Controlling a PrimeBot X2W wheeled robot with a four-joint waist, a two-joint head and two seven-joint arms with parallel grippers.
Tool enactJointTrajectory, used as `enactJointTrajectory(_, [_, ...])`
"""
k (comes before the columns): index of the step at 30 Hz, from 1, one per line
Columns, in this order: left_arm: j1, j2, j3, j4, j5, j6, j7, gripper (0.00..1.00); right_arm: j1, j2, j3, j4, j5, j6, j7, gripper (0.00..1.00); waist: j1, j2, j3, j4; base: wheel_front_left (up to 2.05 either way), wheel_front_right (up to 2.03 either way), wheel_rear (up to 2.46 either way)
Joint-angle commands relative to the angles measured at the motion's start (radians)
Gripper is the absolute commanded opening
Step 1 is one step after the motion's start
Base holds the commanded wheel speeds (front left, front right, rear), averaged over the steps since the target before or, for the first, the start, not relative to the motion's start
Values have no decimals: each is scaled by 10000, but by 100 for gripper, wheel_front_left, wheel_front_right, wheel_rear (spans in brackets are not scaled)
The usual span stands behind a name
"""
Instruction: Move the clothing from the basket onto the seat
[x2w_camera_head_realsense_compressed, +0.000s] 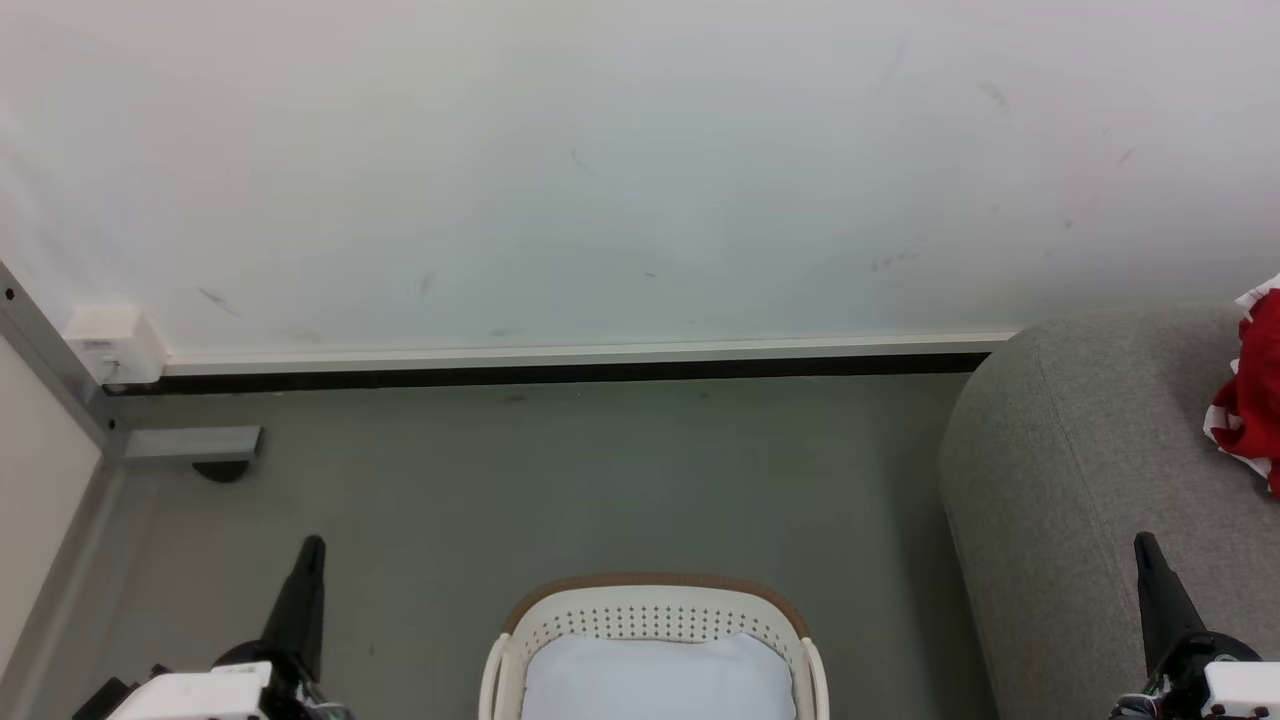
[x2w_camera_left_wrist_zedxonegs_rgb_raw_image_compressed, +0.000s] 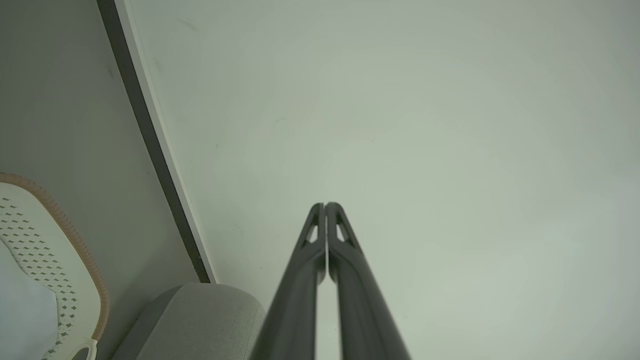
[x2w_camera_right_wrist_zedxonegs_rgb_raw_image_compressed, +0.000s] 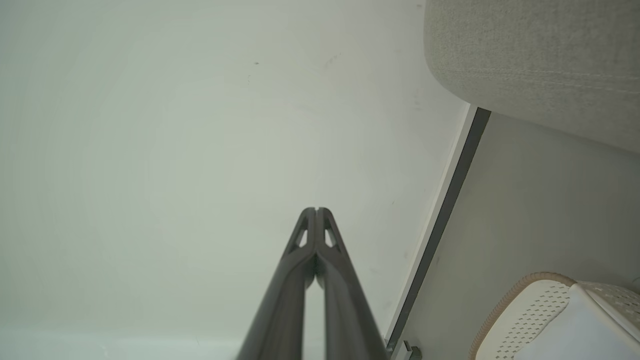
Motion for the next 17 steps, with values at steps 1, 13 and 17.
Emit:
enactJointTrajectory(1, [-86, 13, 32, 6, -134, -20, 26, 0, -121, -74, -34, -53, 19, -21, 36, 0, 0, 0, 0, 0, 0, 0, 0])
enactJointTrajectory(13, [-86, 11, 36, 6, -127, -20, 33, 0, -121, -74, -33, -52, 20, -21, 36, 0, 0, 0, 0, 0, 0, 0, 0])
enactJointTrajectory(17, [-86, 9, 38, 5, -125, -20, 35, 0, -121, -74, -33, -52, 20, -21, 36, 0, 0, 0, 0, 0, 0, 0, 0])
